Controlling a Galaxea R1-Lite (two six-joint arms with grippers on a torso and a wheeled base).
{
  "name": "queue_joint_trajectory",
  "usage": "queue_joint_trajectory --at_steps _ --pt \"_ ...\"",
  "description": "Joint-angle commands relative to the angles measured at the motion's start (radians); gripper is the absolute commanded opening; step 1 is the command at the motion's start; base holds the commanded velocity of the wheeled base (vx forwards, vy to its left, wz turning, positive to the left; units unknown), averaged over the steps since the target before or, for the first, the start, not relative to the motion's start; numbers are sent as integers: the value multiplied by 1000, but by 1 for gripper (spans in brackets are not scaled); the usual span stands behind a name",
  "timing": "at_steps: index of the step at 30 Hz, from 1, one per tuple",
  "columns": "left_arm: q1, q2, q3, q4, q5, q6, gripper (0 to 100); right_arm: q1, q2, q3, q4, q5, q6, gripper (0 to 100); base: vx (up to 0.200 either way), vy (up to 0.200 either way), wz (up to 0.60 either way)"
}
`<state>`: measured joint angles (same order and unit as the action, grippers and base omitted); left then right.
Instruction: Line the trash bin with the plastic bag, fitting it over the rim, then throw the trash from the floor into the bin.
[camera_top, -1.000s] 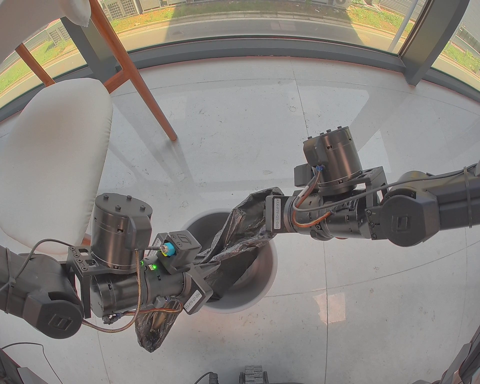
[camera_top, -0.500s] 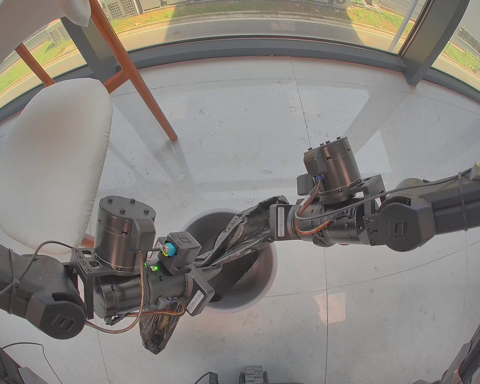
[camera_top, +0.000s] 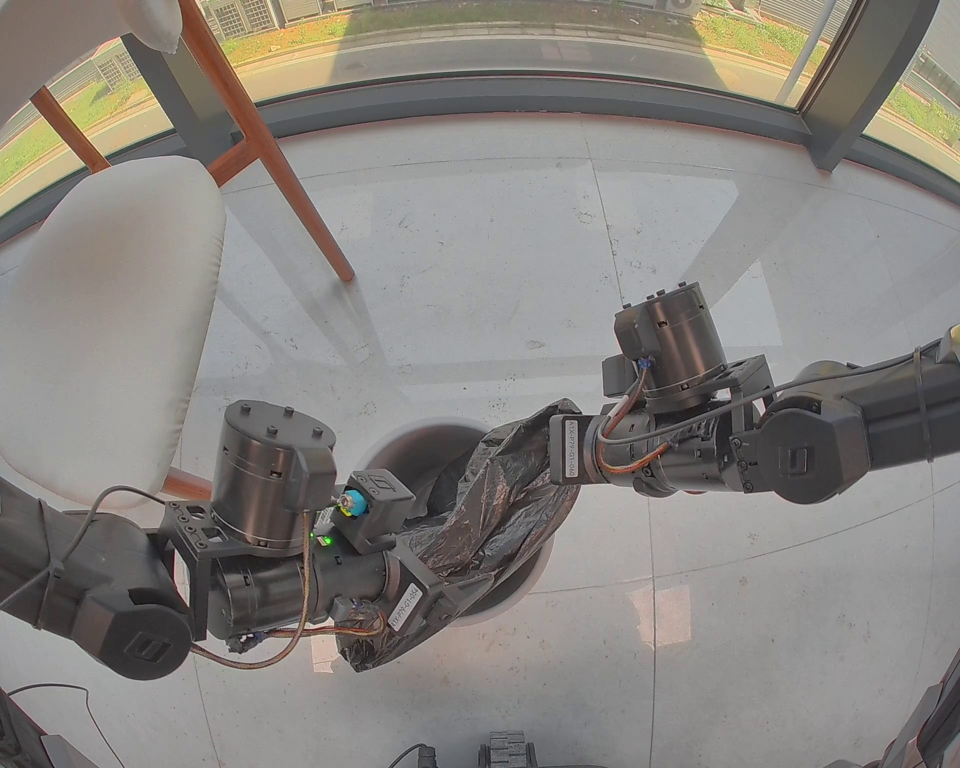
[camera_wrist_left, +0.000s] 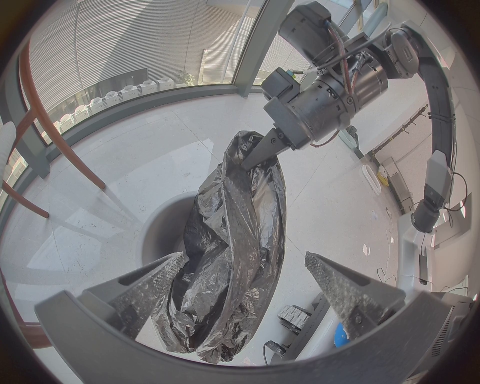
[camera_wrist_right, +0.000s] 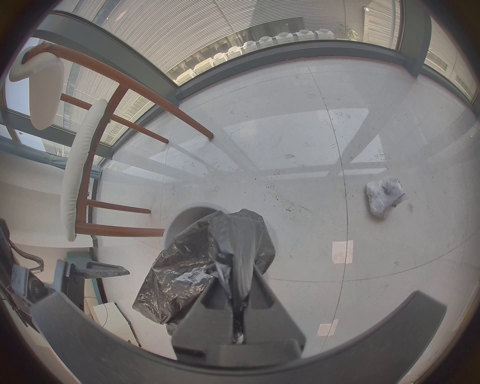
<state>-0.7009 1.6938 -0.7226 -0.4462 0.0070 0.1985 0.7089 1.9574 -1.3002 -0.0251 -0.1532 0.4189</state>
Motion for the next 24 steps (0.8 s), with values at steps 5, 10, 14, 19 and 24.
queue_joint_trajectory --at_steps 5,10,14,19,24 --pt "0 53 -3 -2 1 1 100 0 -3 1 -1 0 0 0 0 0 0" --pt "4 81 -40 -3 7 -1 100 0 -5 1 -1 0 0 0 0 0 0" --pt "4 102 -52 -3 5 -5 0 0 -6 2 -1 0 1 0 0 0 0" --pt "3 109 -46 -3 1 -44 0 0 -8 1 -4 0 1 0 0 0 0" --pt "4 109 -43 -3 1 -68 0 -2 -9 1 -4 1 1 0 0 0 0"
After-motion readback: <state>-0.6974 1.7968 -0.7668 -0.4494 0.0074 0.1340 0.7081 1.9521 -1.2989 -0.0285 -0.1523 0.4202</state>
